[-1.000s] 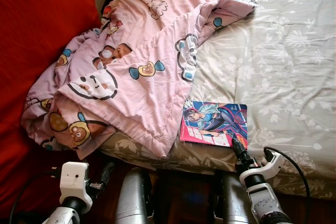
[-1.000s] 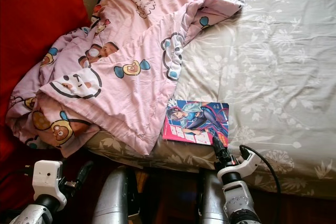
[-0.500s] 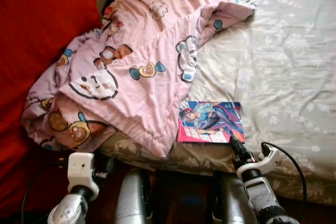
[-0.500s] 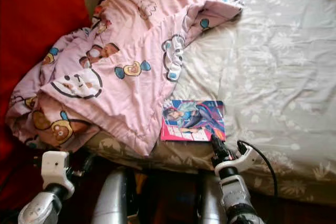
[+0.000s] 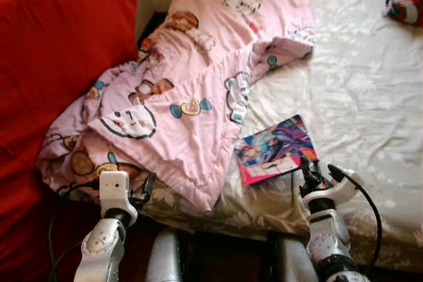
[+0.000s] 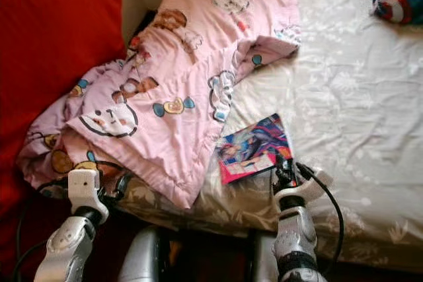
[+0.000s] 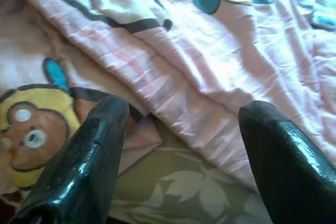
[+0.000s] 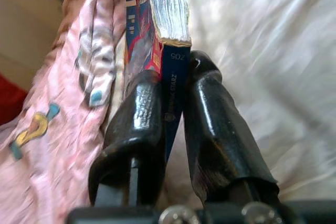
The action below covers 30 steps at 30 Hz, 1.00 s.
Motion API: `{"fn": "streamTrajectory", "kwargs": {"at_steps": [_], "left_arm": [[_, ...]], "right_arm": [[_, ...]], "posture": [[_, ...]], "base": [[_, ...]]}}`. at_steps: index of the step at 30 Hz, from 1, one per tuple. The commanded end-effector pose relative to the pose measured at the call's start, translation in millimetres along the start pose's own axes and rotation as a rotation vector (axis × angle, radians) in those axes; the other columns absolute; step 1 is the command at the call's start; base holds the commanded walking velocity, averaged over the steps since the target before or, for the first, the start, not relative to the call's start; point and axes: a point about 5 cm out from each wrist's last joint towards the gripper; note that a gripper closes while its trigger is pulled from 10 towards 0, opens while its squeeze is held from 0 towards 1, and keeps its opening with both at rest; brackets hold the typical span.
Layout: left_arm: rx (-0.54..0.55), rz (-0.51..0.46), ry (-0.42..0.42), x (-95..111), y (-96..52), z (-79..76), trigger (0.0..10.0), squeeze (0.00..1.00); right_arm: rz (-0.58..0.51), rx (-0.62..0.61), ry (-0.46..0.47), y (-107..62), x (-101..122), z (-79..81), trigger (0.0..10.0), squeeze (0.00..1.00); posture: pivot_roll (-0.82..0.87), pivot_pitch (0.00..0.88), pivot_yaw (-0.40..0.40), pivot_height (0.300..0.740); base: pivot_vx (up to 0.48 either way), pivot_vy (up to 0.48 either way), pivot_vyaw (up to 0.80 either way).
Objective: Clean up the room
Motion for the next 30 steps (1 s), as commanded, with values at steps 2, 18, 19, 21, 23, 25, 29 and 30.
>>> {"fn": "streamTrajectory", "kwargs": {"at_steps": [2, 18, 19, 21, 23, 25, 29, 30], "left_arm": [[0.035, 0.01, -0.021, -7.5, -0.8, 4.0, 10.0, 0.0], [0.071, -0.007, -0.09, -21.3, 0.6, -1.1, 10.0, 0.0], [0.071, -0.007, -0.09, -21.3, 0.6, -1.1, 10.0, 0.0], [0.085, 0.007, -0.105, -26.1, -0.9, -0.1, 10.0, 0.0], [0.087, 0.009, -0.111, -28.1, -1.8, 0.5, 10.0, 0.0], [0.091, 0.019, -0.116, -31.1, -3.1, 2.6, 10.0, 0.0], [0.098, 0.032, -0.123, -35.1, -5.3, 4.7, 10.0, 0.0], [0.108, 0.045, -0.124, -38.8, -7.3, 7.1, 10.0, 0.0]], "right_arm": [[-0.01, 0.039, -0.143, -2.9, 2.6, 6.3, 6.1, 0.0], [0.031, 0.061, -0.422, 1.7, 7.6, 13.5, 10.0, 0.0], [0.031, 0.061, -0.422, 1.7, 7.6, 13.5, 10.0, 0.0], [0.032, 0.063, -0.426, 0.9, 6.2, 14.7, 10.0, 0.0], [0.034, 0.06, -0.428, 0.0, 5.6, 14.0, 10.0, 0.0], [0.039, 0.048, -0.428, -1.9, 4.6, 11.3, 10.0, 0.0], [0.04, 0.044, -0.428, -3.3, 3.9, 10.0, 10.0, 0.0], [0.04, 0.045, -0.426, -4.3, 3.4, 10.1, 10.0, 0.0]], "posture": [[0.01, 0.043, 0.026, 0.586], [-0.02, 0.0, -0.036, 0.646], [-0.02, 0.0, -0.036, 0.646], [-0.02, 0.0, -0.037, 0.661], [-0.02, 0.0, -0.039, 0.676], [-0.02, 0.0, -0.038, 0.691], [-0.02, 0.0, -0.036, 0.706], [-0.02, 0.0, -0.035, 0.716]], "base": [[0.0, 0.0, 0.0], [0.0, 0.0, 0.0], [0.0, 0.0, 0.0], [0.0, 0.0, 0.0], [0.0, 0.0, 0.0], [0.0, 0.0, 0.0], [0.0, 0.0, 0.0], [0.0, 0.0, 0.0]]}}
Point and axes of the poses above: a point about 5 cm out from each wrist's last joint towards the gripper, its own y axis pointing out of the wrist towards the gripper, its own x axis along the axis of the wrist's last joint, z = x × y, and after that the axes turned 5 degrees about -y, right-handed
